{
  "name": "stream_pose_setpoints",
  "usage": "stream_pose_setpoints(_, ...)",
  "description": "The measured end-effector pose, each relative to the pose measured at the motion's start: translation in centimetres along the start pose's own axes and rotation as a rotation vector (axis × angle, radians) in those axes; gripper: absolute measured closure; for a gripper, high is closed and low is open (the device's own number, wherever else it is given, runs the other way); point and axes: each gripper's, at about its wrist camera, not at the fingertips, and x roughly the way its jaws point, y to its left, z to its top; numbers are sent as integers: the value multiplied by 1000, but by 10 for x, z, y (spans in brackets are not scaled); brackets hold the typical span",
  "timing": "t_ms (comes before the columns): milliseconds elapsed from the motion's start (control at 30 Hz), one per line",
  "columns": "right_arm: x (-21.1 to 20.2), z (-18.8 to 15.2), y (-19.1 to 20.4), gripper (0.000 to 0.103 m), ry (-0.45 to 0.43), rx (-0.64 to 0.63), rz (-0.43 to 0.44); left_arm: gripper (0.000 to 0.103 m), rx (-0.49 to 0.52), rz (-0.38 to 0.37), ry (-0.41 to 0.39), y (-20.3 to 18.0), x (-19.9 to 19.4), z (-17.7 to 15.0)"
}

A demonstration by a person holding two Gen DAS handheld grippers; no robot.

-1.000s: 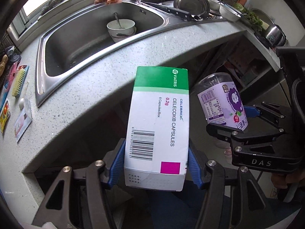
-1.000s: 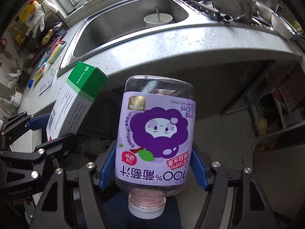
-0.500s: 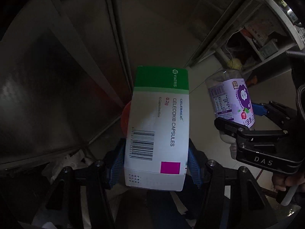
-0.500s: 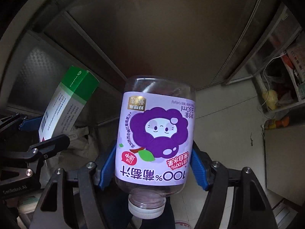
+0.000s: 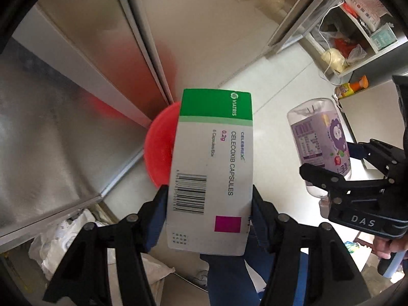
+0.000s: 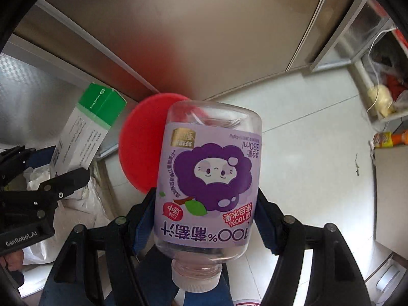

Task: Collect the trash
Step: 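Carry the box and bottle down toward the red bin under the sink, then open the left tool to drop the Celecoxib box into the red bin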

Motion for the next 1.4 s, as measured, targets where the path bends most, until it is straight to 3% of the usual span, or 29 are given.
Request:
stream_pose_setpoints(233, 10, -1, -7, 35, -14, 18, -11, 45, 17, -19, 3, 12, 20, -3)
stream_pose_setpoints(367, 11, 3, 1, 35, -4, 29, -9, 24, 7, -39, -3, 12, 19, 3)
stream_pose_setpoints(700, 1, 7, 20, 35, -4, -41, -28, 19, 14, -2, -28, 23, -6, -3)
stream_pose_setpoints(1133, 13, 17, 55, 35, 8, -202, -3, 16, -162, 22, -62, 65, -16, -33)
stream_pose_setpoints(1400, 19, 18, 68, 35, 11, -253, -12, 16, -209, 63, -66, 75, -19, -40)
